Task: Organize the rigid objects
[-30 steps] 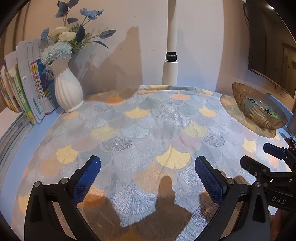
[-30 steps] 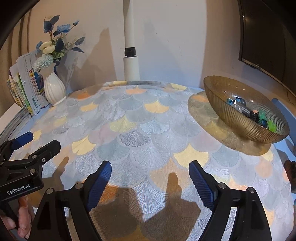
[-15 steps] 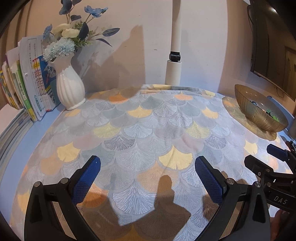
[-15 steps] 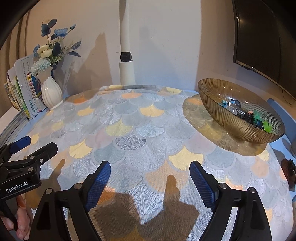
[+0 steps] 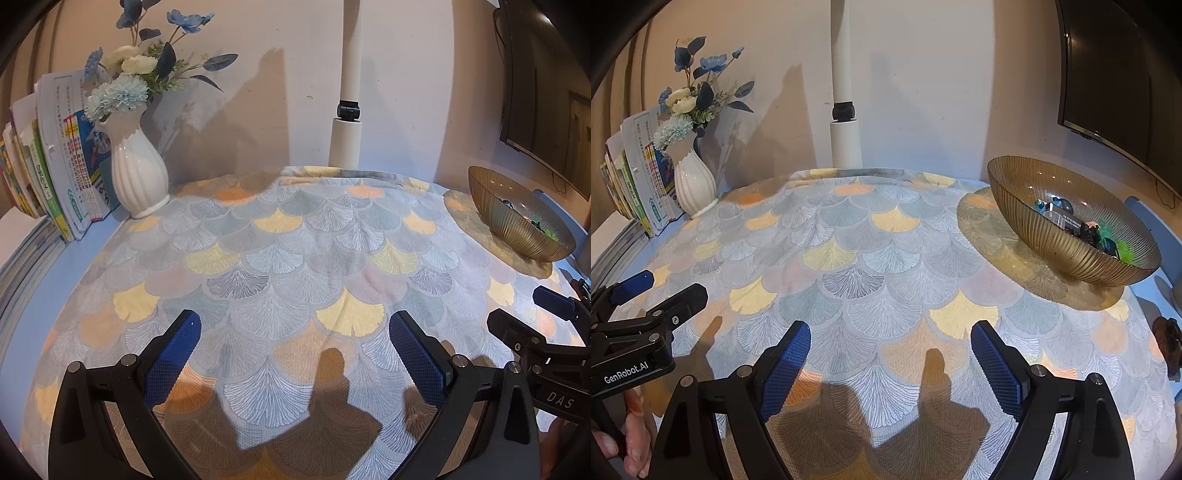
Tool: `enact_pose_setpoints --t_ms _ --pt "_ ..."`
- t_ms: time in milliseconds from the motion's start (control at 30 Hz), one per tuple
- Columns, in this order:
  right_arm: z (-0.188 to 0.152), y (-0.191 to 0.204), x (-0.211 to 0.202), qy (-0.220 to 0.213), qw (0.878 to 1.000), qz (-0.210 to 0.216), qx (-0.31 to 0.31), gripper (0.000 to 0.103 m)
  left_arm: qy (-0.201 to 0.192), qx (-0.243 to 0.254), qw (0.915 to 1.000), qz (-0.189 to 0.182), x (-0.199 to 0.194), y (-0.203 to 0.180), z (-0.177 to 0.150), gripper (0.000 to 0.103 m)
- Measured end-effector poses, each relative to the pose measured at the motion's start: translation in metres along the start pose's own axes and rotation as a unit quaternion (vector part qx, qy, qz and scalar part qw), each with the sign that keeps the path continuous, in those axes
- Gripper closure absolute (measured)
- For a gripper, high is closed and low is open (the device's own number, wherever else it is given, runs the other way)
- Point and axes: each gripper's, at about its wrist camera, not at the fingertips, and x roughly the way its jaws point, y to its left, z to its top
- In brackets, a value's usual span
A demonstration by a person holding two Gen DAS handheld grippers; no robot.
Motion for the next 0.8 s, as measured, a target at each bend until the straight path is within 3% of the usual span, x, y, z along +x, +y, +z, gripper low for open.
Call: enact_pose_setpoints --t_ms 800 --pt "0.0003 0.0008 -0.0003 0.003 1.000 -0.002 -0.002 0.015 0.004 0.007 1.0000 -0.005 0.0023 -0.0009 0.0002 0.001"
